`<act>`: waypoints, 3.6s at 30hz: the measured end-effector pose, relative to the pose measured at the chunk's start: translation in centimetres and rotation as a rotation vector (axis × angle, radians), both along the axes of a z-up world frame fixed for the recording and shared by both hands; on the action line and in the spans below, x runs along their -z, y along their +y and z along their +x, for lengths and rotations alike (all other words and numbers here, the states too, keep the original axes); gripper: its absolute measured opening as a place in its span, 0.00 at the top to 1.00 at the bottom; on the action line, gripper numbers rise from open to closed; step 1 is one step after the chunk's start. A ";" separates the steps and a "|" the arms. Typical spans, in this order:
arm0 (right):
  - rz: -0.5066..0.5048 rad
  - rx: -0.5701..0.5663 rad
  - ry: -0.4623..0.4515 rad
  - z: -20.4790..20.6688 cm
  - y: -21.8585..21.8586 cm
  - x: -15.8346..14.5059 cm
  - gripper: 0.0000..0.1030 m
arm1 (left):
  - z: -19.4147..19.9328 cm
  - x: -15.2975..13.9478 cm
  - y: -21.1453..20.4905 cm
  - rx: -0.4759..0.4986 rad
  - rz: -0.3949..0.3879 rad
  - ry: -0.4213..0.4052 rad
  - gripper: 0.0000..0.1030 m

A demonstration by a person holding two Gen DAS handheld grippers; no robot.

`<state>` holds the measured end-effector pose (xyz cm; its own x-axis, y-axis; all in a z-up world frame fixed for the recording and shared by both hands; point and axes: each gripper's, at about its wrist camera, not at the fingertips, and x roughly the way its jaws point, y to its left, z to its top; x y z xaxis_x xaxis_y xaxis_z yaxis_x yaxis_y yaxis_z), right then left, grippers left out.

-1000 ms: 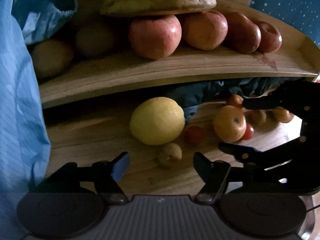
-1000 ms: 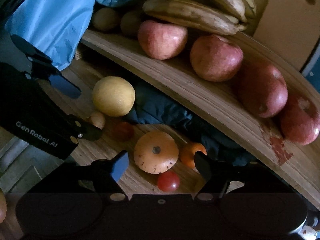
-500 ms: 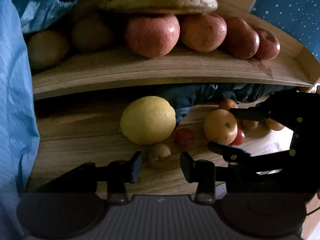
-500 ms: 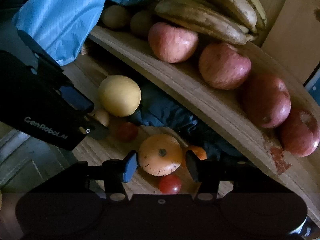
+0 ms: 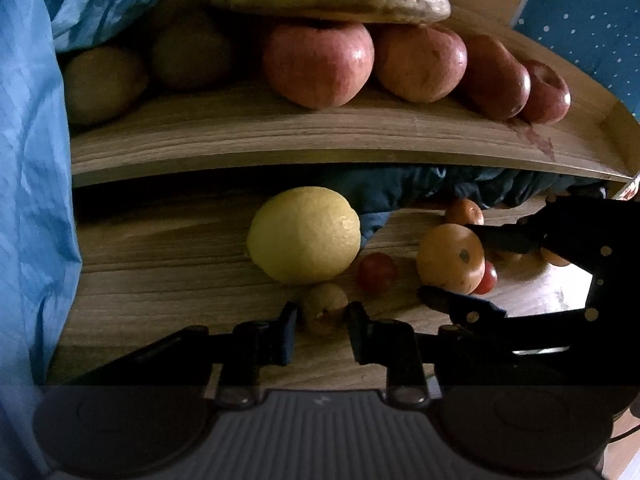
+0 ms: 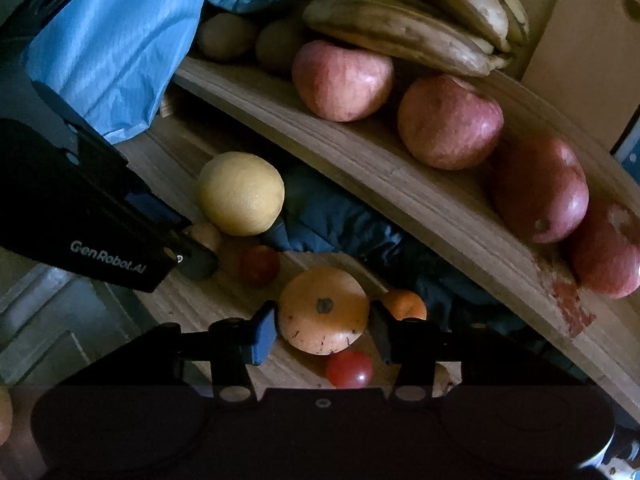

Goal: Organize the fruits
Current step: 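Close the left gripper on a small brown fruit while the right grips a pale orange round fruit, then carry the brown fruit in the left gripper to the tray while the right carries the pale fruit, then open the left gripper over the tray while the right gripper releases the pale round fruit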

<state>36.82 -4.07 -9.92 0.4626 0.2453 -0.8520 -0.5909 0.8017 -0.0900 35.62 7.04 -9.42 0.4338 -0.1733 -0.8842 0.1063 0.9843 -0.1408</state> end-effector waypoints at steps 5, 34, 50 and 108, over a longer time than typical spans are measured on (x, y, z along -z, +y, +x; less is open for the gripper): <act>0.012 0.002 -0.012 -0.8 -0.2 -0.5 0.51 | -0.6 -0.6 0.0 0.009 0.000 -0.007 0.72; 0.052 0.026 -0.011 -9.4 -2.8 -4.2 0.51 | -7.3 -2.7 -2.8 0.050 -0.001 -0.017 0.72; 0.067 -0.036 0.028 -15.4 -3.6 -4.7 0.51 | -13.4 -3.5 -5.1 0.036 -0.013 -0.024 0.72; 0.081 -0.107 0.098 -20.9 -4.4 -3.8 0.47 | -18.7 -3.4 -6.4 -0.015 0.066 0.037 0.63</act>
